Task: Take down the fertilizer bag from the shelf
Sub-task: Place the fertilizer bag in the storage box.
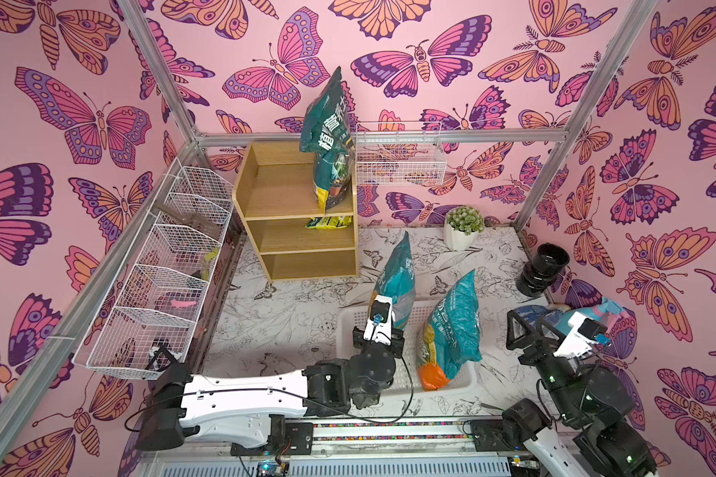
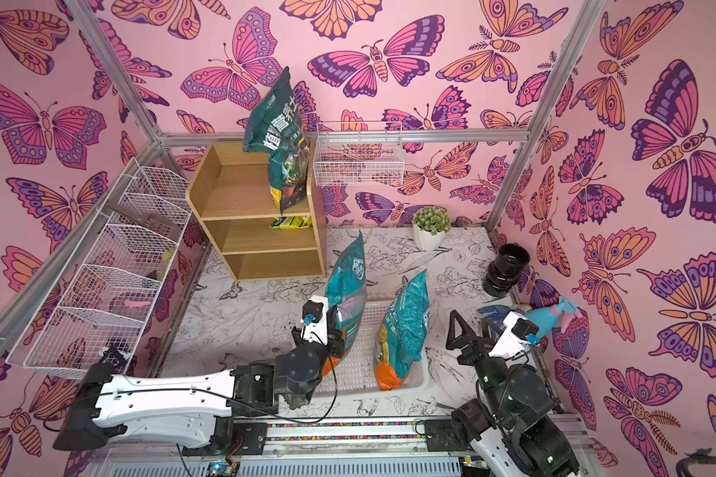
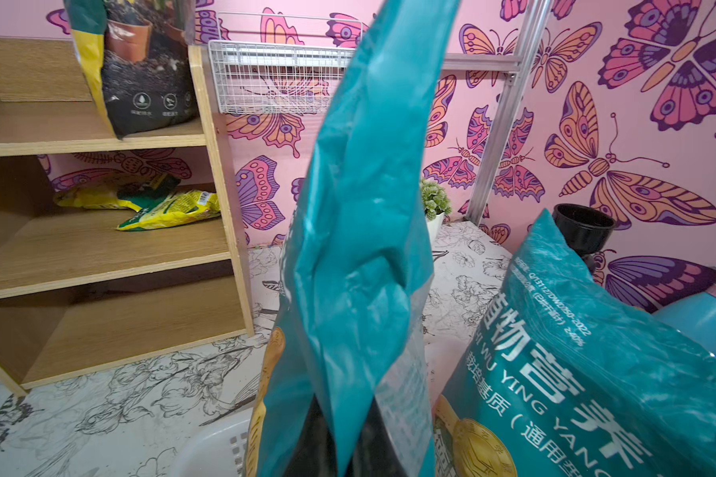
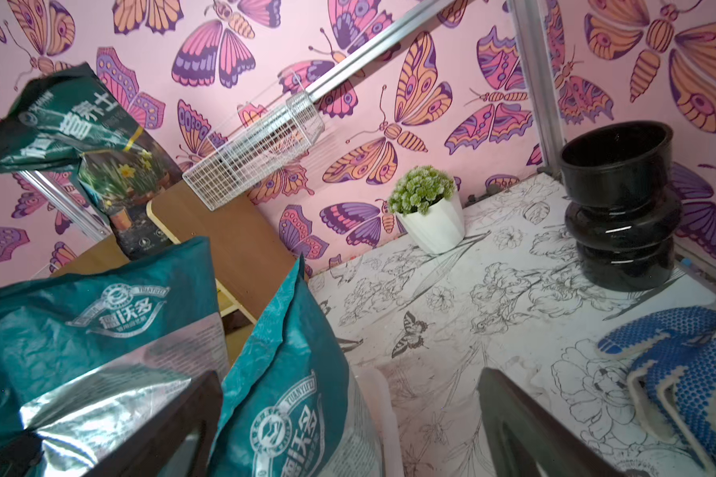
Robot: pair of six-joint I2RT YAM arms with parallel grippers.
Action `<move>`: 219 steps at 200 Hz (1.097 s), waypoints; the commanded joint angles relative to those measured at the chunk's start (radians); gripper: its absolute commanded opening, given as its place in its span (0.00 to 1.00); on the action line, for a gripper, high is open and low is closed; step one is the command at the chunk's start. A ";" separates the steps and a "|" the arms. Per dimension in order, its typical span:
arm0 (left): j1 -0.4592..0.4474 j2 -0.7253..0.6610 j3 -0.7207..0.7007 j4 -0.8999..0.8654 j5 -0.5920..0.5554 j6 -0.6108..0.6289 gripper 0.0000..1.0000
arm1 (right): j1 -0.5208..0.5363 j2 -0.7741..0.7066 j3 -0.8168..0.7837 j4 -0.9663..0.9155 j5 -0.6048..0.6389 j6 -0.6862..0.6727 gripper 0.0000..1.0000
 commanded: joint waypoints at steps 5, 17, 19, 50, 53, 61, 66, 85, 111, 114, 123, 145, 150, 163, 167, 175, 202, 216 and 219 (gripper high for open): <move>-0.015 -0.003 -0.051 0.360 -0.006 0.051 0.00 | 0.006 -0.040 -0.006 -0.069 -0.029 0.023 0.99; -0.028 0.020 -0.095 0.494 -0.021 0.076 0.00 | 0.006 -0.049 -0.013 -0.062 -0.027 0.022 0.99; -0.031 0.026 -0.103 0.517 -0.024 0.079 0.00 | 0.006 -0.049 -0.014 -0.062 -0.026 0.022 0.99; -0.079 0.198 -0.130 0.783 -0.067 0.206 0.00 | 0.006 -0.027 -0.021 -0.049 -0.039 0.015 0.99; -0.085 0.220 -0.128 0.822 -0.075 0.228 0.00 | 0.007 -0.024 -0.022 -0.047 -0.040 0.015 0.99; -0.100 0.289 -0.118 0.923 -0.103 0.289 0.00 | 0.007 -0.015 -0.025 -0.043 -0.045 0.014 0.99; -0.108 0.336 -0.107 0.991 -0.117 0.333 0.00 | 0.006 -0.011 -0.026 -0.041 -0.046 0.012 0.99; -0.138 0.515 -0.029 1.146 -0.165 0.463 0.00 | 0.006 -0.001 -0.029 -0.036 -0.054 0.009 0.99; -0.158 0.671 0.088 1.146 -0.270 0.401 0.00 | 0.006 -0.009 -0.033 -0.034 -0.052 0.007 0.99; -0.159 0.683 0.095 1.146 -0.277 0.388 0.00 | 0.006 -0.010 -0.034 -0.035 -0.051 0.007 0.99; -0.168 0.714 0.111 1.146 -0.292 0.350 0.00 | 0.006 -0.016 -0.033 -0.036 -0.050 0.007 0.99; -0.188 0.765 0.132 1.145 -0.278 0.299 0.00 | 0.006 -0.033 -0.044 -0.032 -0.049 0.009 0.99; -0.194 0.776 0.139 1.145 -0.283 0.296 0.00 | 0.007 -0.035 -0.047 -0.030 -0.050 0.009 0.99; -0.211 0.805 0.145 1.146 -0.266 0.296 0.00 | 0.006 -0.035 -0.052 -0.030 -0.044 0.009 0.99; -0.216 0.815 0.143 1.146 -0.253 0.295 0.00 | 0.006 -0.034 -0.052 -0.030 -0.042 0.009 0.99; -0.225 0.839 0.145 1.146 -0.248 0.285 0.00 | 0.006 -0.032 -0.053 -0.032 -0.041 0.009 0.99; -0.242 0.923 0.151 1.146 -0.304 0.200 0.00 | 0.006 -0.029 -0.053 -0.034 -0.032 0.010 0.99; -0.256 0.964 0.159 1.145 -0.267 0.209 0.00 | 0.006 -0.032 -0.053 -0.037 -0.030 0.010 0.99; -0.259 0.975 0.161 1.146 -0.255 0.215 0.00 | 0.007 -0.032 -0.053 -0.037 -0.030 0.010 0.99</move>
